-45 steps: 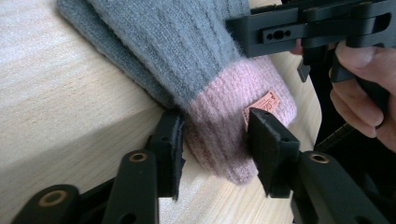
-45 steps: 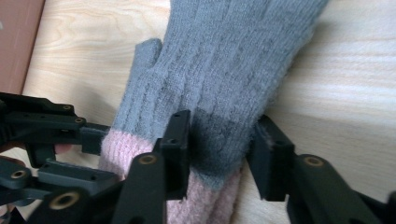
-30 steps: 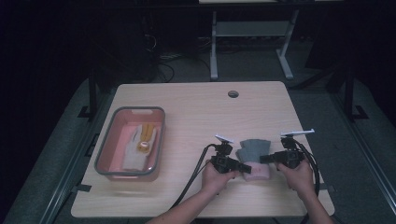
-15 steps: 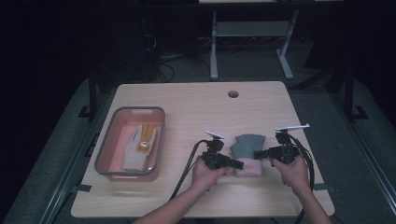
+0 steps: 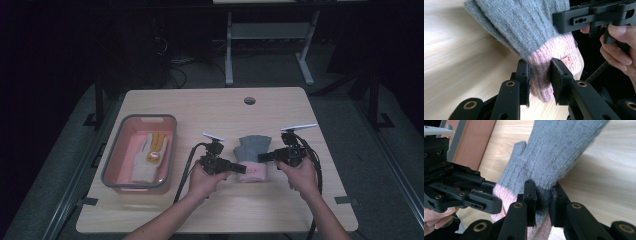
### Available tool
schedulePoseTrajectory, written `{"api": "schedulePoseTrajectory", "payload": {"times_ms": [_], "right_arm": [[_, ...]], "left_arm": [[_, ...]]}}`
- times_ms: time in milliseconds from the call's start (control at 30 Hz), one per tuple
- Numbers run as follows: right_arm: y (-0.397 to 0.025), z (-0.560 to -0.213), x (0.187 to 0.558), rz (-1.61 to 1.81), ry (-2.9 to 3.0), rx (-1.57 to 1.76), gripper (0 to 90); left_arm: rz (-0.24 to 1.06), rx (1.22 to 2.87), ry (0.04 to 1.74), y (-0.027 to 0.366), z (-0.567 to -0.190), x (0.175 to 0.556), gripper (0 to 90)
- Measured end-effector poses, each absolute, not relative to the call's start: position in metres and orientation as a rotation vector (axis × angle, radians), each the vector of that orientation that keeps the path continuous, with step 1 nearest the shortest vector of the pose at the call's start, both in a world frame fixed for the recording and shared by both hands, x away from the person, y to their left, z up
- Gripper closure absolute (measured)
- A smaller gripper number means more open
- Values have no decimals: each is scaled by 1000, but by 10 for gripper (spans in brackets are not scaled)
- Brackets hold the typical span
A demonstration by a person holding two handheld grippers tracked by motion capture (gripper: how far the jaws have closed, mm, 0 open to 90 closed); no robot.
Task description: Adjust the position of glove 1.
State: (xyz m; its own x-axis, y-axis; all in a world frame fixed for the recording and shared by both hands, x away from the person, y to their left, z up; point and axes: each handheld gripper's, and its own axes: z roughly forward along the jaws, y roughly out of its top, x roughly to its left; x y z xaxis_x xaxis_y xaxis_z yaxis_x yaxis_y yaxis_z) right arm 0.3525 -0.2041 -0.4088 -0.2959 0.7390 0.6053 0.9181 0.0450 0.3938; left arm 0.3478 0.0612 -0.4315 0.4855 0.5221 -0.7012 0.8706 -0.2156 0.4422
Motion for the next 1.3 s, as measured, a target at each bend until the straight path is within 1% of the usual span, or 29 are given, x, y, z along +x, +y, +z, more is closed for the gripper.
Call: {"api": "schedulePoseTrajectory", "payload": {"times_ms": [767, 1300], "right_arm": [[-158, -384, 370, -1123, -2116, -1598, 779], [-135, -372, 382, -1127, -2141, -1549, 779]], "left_arm": [[-453, 1851, 1167, 111, -401, 351, 728], [-429, 1829, 1184, 133, -389, 353, 728]]}}
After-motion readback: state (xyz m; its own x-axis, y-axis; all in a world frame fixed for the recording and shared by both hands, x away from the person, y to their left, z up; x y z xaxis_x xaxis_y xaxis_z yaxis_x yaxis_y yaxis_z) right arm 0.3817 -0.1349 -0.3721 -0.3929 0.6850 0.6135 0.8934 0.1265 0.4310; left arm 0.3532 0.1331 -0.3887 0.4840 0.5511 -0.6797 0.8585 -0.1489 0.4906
